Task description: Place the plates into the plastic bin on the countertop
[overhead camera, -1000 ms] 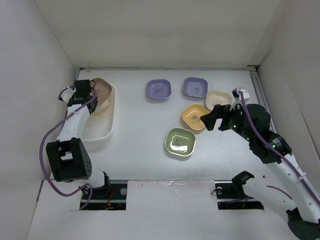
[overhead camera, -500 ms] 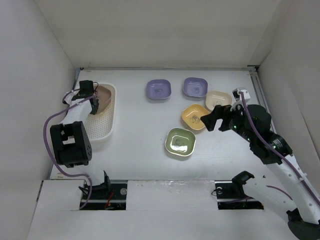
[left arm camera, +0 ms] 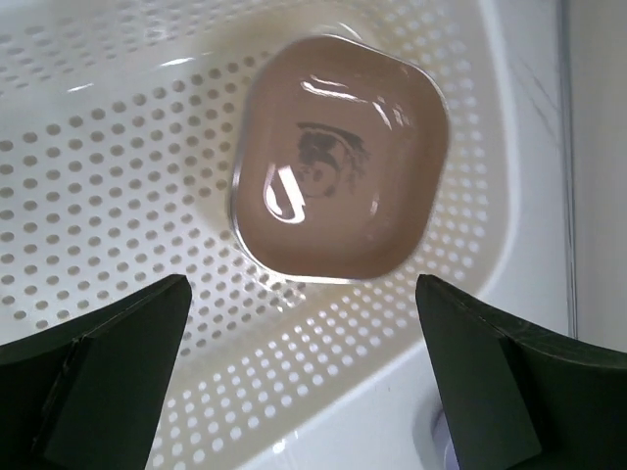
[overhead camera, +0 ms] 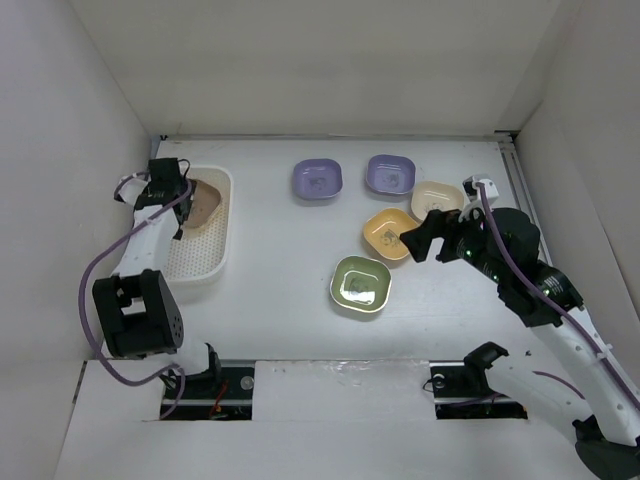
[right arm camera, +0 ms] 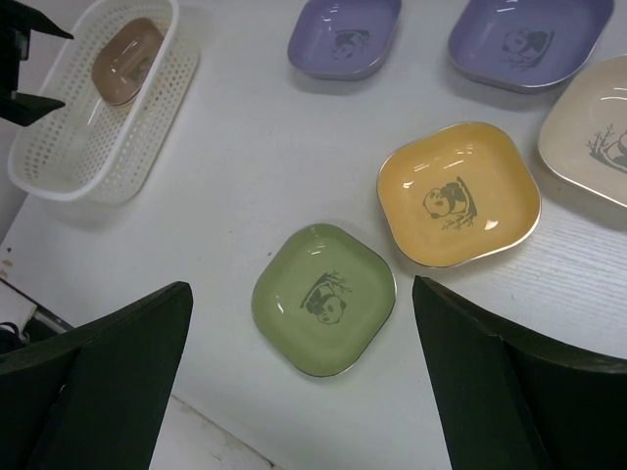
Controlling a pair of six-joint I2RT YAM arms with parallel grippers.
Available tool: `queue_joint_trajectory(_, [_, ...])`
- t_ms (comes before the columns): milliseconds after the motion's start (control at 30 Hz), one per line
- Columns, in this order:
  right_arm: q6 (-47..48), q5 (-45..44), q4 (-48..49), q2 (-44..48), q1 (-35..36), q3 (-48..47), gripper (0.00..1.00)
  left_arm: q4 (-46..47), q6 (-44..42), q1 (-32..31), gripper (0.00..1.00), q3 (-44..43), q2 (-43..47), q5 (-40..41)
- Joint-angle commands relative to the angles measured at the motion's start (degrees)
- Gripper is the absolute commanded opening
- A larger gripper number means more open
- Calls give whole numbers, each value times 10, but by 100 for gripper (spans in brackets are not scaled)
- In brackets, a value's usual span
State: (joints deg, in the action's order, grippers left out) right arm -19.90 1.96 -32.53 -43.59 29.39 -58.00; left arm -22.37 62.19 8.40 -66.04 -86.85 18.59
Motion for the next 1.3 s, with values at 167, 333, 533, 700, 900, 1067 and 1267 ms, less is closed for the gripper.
queue_joint_trajectory(167, [1, -61, 22, -3, 6, -21, 100, 35, -138, -203, 100, -27, 87, 9])
queue_joint_trajectory(333, [-35, -128, -9, -22, 6, -51, 100, 41, -169, -410, 100, -4, 47, 14])
queue_joint_trajectory(533, [-41, -145, -27, -37, -12, -59, 100, 39, -162, -570, 100, 48, 13, 20])
queue_joint_trajectory(700, [-41, -115, -4, -11, -17, -39, 100, 73, -155, -585, 90, 99, -16, -14])
queue_joint_trajectory(900, [-41, -90, 4, -11, -17, -32, 100, 93, -168, -585, 73, 120, -48, -25])
queue_joint_trajectory(1067, [-36, -85, 4, -5, -17, -32, 100, 117, -168, -591, 55, 131, -75, -45])
queue_joint_trajectory(1267, [-36, -85, 9, -5, -17, -26, 100, 28, -106, -591, 7, 131, -86, 41])
